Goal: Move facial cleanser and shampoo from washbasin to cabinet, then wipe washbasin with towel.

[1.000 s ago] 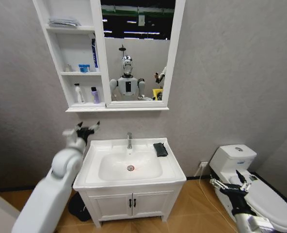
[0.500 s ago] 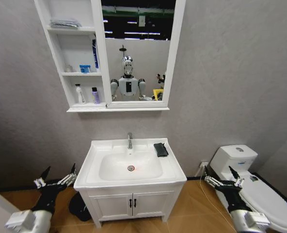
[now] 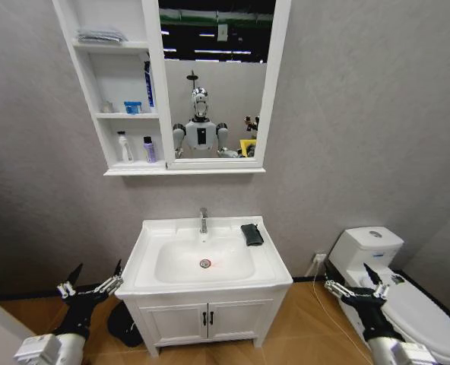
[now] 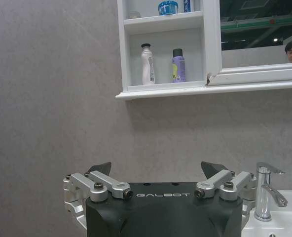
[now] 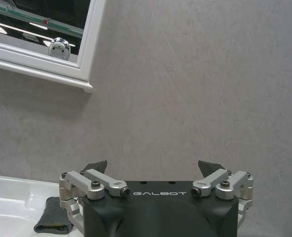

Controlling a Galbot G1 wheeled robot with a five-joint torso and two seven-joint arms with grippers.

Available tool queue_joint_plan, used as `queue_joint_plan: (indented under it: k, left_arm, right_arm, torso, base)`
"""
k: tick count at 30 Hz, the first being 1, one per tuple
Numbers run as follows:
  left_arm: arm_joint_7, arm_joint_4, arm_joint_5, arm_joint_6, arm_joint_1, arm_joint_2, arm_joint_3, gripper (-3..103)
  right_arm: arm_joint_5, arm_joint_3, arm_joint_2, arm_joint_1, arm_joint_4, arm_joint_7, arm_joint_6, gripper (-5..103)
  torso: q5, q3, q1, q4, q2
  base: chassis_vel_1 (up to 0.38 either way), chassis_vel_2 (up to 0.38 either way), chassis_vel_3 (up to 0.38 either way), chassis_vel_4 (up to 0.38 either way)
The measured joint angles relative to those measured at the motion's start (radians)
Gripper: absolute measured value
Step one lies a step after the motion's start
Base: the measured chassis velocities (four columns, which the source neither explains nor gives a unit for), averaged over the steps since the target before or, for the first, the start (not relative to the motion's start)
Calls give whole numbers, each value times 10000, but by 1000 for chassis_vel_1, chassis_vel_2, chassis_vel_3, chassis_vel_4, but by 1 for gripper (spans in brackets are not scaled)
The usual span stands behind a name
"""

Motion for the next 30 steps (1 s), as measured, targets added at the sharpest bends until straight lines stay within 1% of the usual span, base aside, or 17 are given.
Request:
queue_joint_plan:
  k: [14,16,19,20,24,25,26,27,28,29,30]
  left_arm:
    - [-31,38,-32,25,-48,19,27,100]
    - [-34,40,-36,26,-53,21,30,100]
    - [-35,43,-40,28,-56,23,32,100]
    - [-37,43,-41,29,-58,23,33,100]
    - [-39,48,-45,33,-62,27,38,100]
    - [-40,47,-45,34,-63,28,38,100]
    - [-40,47,-45,34,-63,28,38,100]
    - [-43,49,-45,34,-64,29,38,100]
    - [-45,52,-46,36,-65,29,40,100]
    - [-45,52,-46,36,-65,29,40,100]
    - [-45,52,-46,36,-65,30,41,100]
  right_arm:
    - [165,-6,-5,-17,4,-250,-4,100]
    - [165,-6,-34,-16,-38,-412,41,100]
    - [161,-6,-38,-15,-82,-479,95,100]
    - [149,-15,-33,-8,-123,-500,121,100]
    - [148,-110,1,17,-184,-472,139,100]
    - [244,-158,1,38,-206,-439,150,100]
    - [244,-158,1,38,-206,-439,150,100]
    - [398,-202,-20,83,-242,-386,133,100]
    - [628,-260,-117,217,-350,-294,-67,100]
    - [628,-260,-117,217,-350,-294,-67,100]
    - [782,-308,-250,410,-523,-194,-274,100]
  torso:
    - [-1,-1,-5,1,2]
    - [1,-1,-4,2,1]
    - [-2,0,-3,1,0]
    - [2,-1,-4,2,1]
    - [-2,0,2,0,-1]
    - [6,2,4,4,-3]
    - [6,2,4,4,-3]
    - [-3,4,13,3,-5]
    - [-3,5,15,4,-7]
    - [-3,5,15,4,-7]
    - [5,4,12,0,-6]
  base:
    - [-20,15,17,-16]
    - [-124,115,143,-136]
    - [-162,138,178,-163]
    - [-192,184,236,-197]
    - [-212,201,236,-219]
    - [-185,219,221,-227]
    - [-185,219,221,-227]
    - [-185,146,165,-162]
    - [-133,98,77,-40]
    - [-133,98,77,-40]
    - [-81,98,3,-23]
